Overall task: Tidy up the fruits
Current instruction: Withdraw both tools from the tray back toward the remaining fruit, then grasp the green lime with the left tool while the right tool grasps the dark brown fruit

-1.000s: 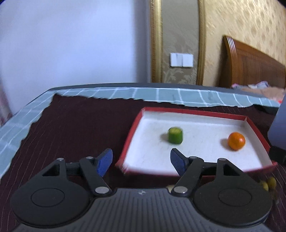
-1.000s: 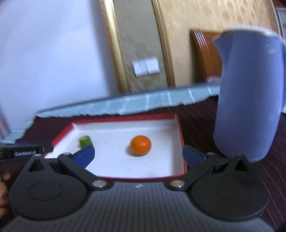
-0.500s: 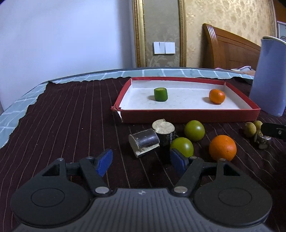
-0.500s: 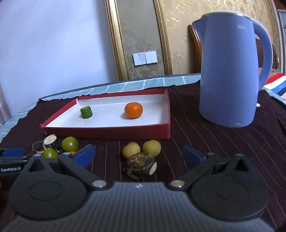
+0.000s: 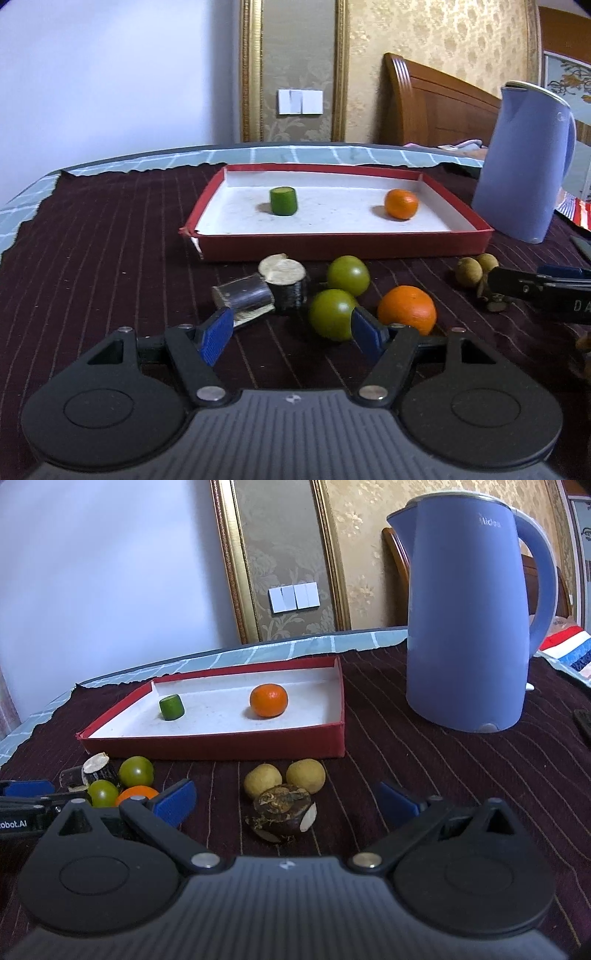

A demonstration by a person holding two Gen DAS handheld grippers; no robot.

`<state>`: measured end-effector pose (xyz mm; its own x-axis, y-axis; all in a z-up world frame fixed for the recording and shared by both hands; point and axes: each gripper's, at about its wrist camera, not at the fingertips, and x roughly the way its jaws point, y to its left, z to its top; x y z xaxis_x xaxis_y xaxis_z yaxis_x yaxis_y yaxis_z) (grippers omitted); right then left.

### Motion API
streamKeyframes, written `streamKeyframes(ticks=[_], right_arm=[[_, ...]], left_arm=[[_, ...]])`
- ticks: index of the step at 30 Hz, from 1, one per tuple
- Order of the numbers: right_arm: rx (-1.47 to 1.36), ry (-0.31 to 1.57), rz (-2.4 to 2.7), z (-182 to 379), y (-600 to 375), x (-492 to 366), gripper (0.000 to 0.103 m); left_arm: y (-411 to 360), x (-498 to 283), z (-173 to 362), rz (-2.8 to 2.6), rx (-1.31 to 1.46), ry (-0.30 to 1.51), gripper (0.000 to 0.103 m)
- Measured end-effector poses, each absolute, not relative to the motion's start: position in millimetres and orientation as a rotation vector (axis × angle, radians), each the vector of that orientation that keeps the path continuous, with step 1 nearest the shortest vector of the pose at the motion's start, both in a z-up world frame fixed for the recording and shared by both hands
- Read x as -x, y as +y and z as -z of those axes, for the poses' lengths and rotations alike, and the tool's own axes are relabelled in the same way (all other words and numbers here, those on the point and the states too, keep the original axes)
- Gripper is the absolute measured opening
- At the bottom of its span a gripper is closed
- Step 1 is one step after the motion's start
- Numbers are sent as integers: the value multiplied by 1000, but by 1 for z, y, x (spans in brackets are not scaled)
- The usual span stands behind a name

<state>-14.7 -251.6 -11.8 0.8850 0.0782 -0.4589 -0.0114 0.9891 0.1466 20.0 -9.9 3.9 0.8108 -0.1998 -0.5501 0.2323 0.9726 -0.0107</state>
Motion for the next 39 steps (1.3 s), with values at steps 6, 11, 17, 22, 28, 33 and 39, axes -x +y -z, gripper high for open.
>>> streamKeyframes(ticks=[6, 11, 17, 22, 28, 33, 39], right_arm=[[-78, 468, -40, 6, -255, 20, 103], [-79, 486, -20, 9, -260, 18, 103], [-39, 487, -31, 12, -253, 18, 103], [-27, 520, -51, 12, -250, 12, 103], [11, 548, -44, 13, -244, 7, 99], [45, 578, -67, 17, -237, 1, 91], [27, 607, -93, 20, -240, -7, 72]], left_arm=[[-19, -25, -1, 251, -64, 586, 67], [-22, -37, 5, 236, -45, 636, 56], [-25, -43, 8, 204, -56, 648, 50], [-27, -43, 10, 201, -59, 651, 49], [-25, -43, 11, 201, -46, 649, 49], [-26, -38, 11, 188, -46, 641, 49], [-19, -36, 11, 190, -12, 639, 35]])
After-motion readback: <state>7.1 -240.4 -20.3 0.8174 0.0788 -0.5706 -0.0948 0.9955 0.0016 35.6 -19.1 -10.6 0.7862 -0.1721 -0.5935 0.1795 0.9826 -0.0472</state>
